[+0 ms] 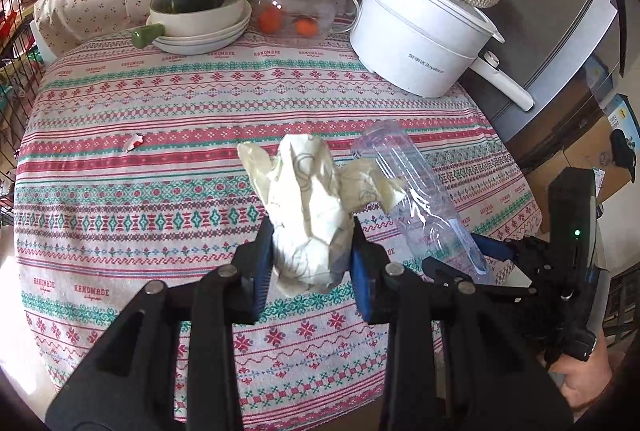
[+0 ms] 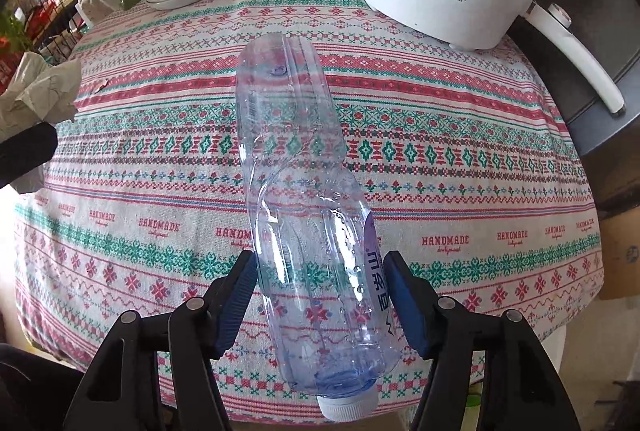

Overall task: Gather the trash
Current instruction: 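Grasp the clear plastic bottle with the right tool and lift it, then carry the tissue and bottle over the white bin with both tools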

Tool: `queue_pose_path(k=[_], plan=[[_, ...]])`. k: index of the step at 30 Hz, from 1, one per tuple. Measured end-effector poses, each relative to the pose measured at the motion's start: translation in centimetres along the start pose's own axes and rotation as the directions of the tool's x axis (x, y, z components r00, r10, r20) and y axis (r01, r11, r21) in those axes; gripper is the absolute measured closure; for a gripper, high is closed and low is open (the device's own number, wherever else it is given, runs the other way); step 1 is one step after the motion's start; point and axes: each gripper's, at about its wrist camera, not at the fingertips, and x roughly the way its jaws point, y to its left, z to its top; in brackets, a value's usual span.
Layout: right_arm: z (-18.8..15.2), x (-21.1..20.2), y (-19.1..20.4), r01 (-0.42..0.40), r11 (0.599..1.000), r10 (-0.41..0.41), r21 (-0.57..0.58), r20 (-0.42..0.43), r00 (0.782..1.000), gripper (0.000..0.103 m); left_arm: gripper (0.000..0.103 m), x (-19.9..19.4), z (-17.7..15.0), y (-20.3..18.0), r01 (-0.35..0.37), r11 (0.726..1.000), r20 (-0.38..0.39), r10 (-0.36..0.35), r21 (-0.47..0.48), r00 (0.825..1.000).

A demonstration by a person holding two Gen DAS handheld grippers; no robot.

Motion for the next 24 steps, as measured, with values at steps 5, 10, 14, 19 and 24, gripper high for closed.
queue_pose_path(k=[5, 10, 14, 19, 24], plan=[[-2.9, -6.0, -2.9, 0.016, 0.997, -0.025, 0.075, 0.122, 0.992, 0.038, 0.067, -0.1, -0.5, -2.5, 0.045, 0.998, 0.001, -0.045, 0.050, 0.999], [-7.7, -11.4, -8.4, 0.028, 0.981, -0.063, 0.189, 0.181, 0.981, 0.038, 0.067, -0.2, -1.8, -7.8, 0.123, 0.982, -0.021, -0.122, 0.141, 0.992], [-12.7, -14.3, -13.2, 0.056, 0.954, -0.122, 0.295, 0.210, 0.970, 0.038, 0.067, 0.3, -4.0, -13.8, 0.185, 0.949, -0.066, -0.174, 0.254, 0.983], [-18.6, -14.5, -19.4, -0.014, 0.880, -0.104, 0.475, 0.221, 0.970, 0.038, 0.067, 2.4, -8.1, -20.9, 0.249, 0.889, -0.164, -0.200, 0.384, 0.966], [-22.2, -13.9, -22.5, -0.008, 0.837, -0.101, 0.547, 0.168, 0.981, 0.038, 0.067, 5.3, -11.6, -26.1, 0.266, 0.835, -0.227, -0.174, 0.481, 0.958]])
